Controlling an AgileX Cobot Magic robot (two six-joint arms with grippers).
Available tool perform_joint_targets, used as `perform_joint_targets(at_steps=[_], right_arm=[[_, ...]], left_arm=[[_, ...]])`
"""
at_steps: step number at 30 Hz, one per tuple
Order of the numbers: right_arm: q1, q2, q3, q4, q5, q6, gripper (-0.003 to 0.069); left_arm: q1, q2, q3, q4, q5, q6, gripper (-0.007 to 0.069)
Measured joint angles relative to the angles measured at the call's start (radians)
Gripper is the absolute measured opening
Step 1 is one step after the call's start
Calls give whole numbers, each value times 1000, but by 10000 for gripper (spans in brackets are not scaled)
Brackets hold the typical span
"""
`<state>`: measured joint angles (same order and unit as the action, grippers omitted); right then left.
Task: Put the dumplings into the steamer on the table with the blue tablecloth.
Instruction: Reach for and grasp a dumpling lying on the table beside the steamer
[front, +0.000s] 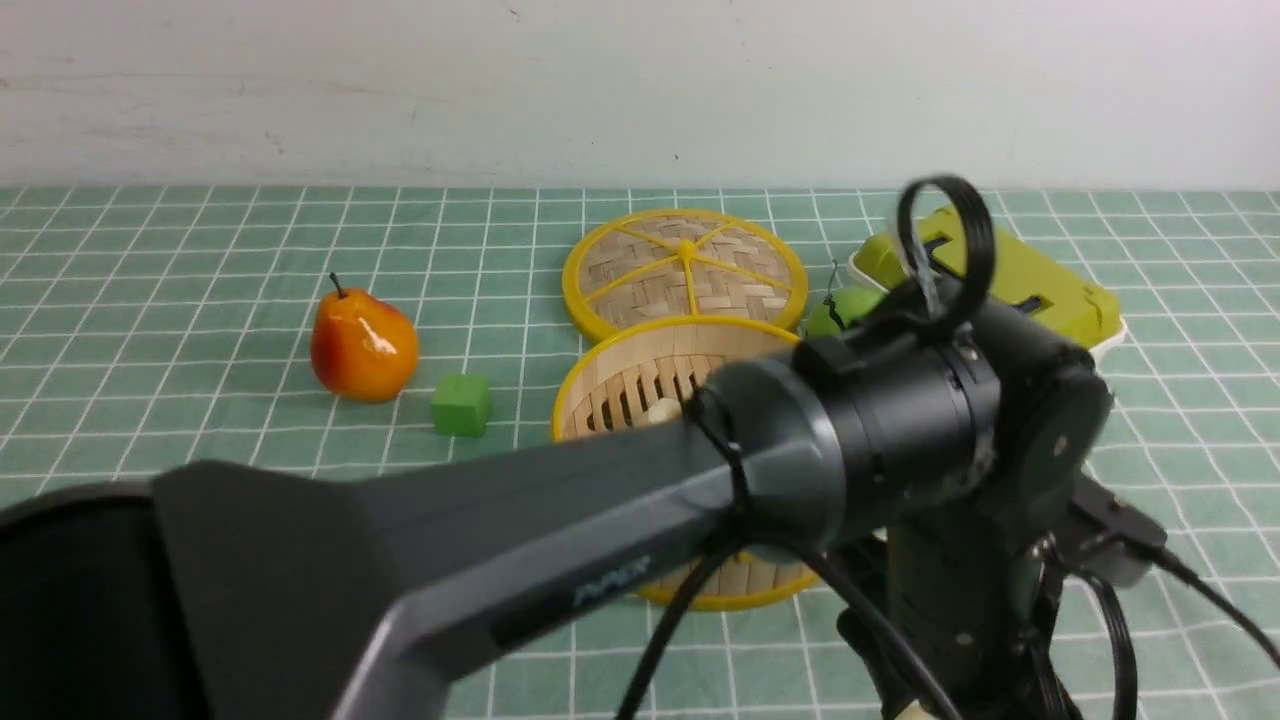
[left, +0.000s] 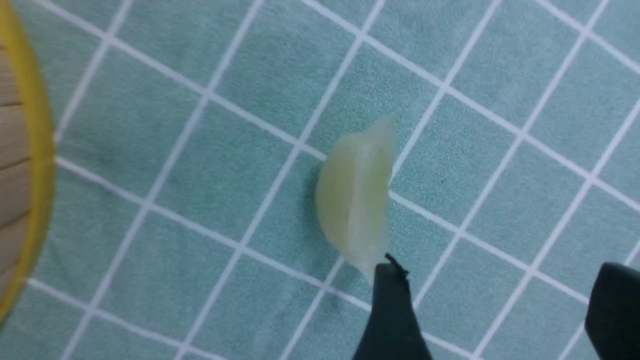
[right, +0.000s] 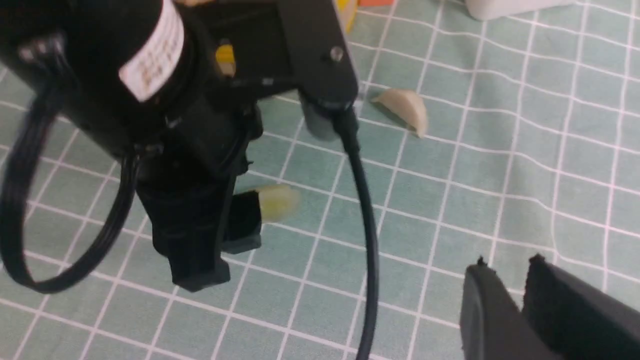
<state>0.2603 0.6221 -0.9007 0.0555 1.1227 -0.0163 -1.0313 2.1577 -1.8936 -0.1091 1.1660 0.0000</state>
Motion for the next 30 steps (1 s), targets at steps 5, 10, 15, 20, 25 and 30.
perform_joint_targets(at_steps=[5, 10, 15, 20, 25, 30], right_arm=[[0, -2, 0, -8, 45, 4, 131], [0, -2, 0, 0, 73, 2, 137], [0, 43, 0, 44, 114, -35, 137], [19, 199, 0, 248, 117, -169, 137], [132, 386, 0, 298, 83, -177, 115], [323, 574, 0, 168, -44, 3, 99]], left_arm=[[0, 15, 3, 44, 20, -42, 469], [14, -82, 25, 125, 51, -102, 291], [133, -290, 198, 53, 52, -108, 38], [254, -522, 444, -37, 35, -69, -14], [269, -743, 642, -55, -30, -55, -14], [268, -904, 787, -63, -69, -54, -14]])
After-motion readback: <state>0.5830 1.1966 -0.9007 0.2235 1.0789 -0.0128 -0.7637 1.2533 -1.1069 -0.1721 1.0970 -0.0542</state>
